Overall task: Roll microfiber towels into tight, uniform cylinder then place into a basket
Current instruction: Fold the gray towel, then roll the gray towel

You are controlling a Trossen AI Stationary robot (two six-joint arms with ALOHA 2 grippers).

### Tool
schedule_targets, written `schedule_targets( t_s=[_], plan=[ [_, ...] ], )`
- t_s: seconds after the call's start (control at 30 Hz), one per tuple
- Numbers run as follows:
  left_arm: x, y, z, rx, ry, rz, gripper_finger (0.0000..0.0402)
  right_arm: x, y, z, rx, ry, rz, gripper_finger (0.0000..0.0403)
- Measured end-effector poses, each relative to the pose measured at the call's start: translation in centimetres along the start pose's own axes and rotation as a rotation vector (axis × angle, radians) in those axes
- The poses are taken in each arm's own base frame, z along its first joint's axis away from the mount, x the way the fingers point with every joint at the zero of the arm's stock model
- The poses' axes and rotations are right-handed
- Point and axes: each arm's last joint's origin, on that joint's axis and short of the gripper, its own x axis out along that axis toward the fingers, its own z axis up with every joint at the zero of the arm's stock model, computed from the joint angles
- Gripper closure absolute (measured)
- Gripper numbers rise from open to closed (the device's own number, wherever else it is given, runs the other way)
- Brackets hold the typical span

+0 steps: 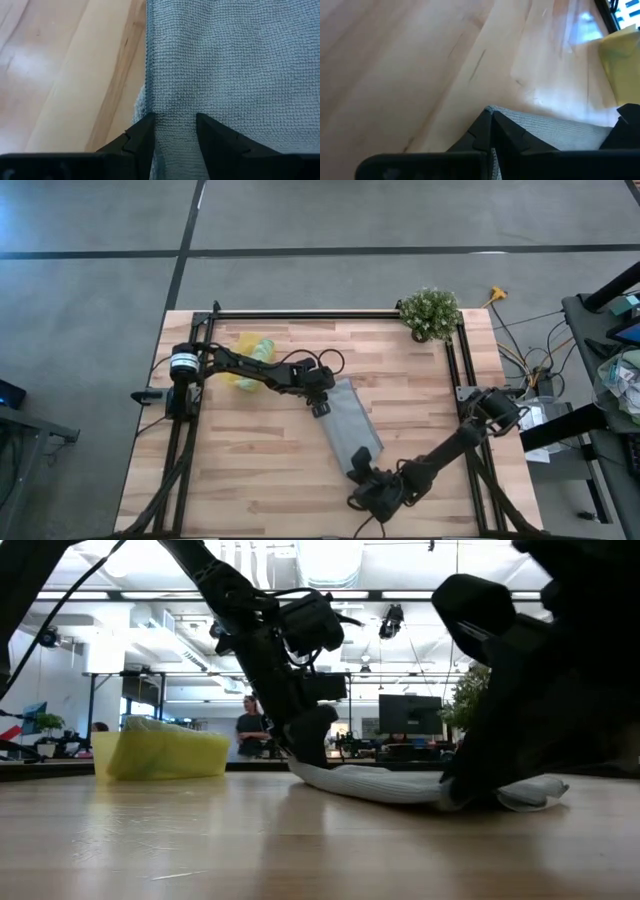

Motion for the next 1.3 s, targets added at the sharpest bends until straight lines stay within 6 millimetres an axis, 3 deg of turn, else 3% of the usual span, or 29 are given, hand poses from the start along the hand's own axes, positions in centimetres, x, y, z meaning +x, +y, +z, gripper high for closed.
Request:
schedule_targets(
  t_s=[0.37, 0.57, 0.73, 0.83, 1.1, 1.3],
  plan=[
    [-0.3, -0.9, -0.2, -0.031, 0.034, -0.089, 0.0272, 0.0, 0.0, 0.2, -0.005, -0.007, -0.010, 0.0387],
    [-1.9, -1.4, -1.0, 0.008, 0.113, -0.085, 0.0272, -0.8, 0.7, 1.1, -0.034, -0.034, -0.002, 0.0339],
    [-4.5, -2.2, -0.8, 0.033, 0.080, -0.074, 0.0272, -2.5, 1.6, 1.7, -0.091, -0.033, -0.056, 0.0297],
    [-6.2, -3.7, -0.9, 0.044, 0.041, -0.106, 0.0272, -3.8, 1.6, 1.4, -0.102, 0.019, -0.129, 0.0278],
    [-8.5, -9.9, -2.5, 0.128, -0.061, -0.134, 0.0272, -5.6, -0.4, -2.7, 0.013, 0.289, -0.314, 0.0270],
    [-10.0, -13.5, -4.1, 0.155, -0.130, -0.124, 0.0272, -5.1, 0.2, -3.7, 0.010, 0.349, -0.212, 0.0274]
  ],
)
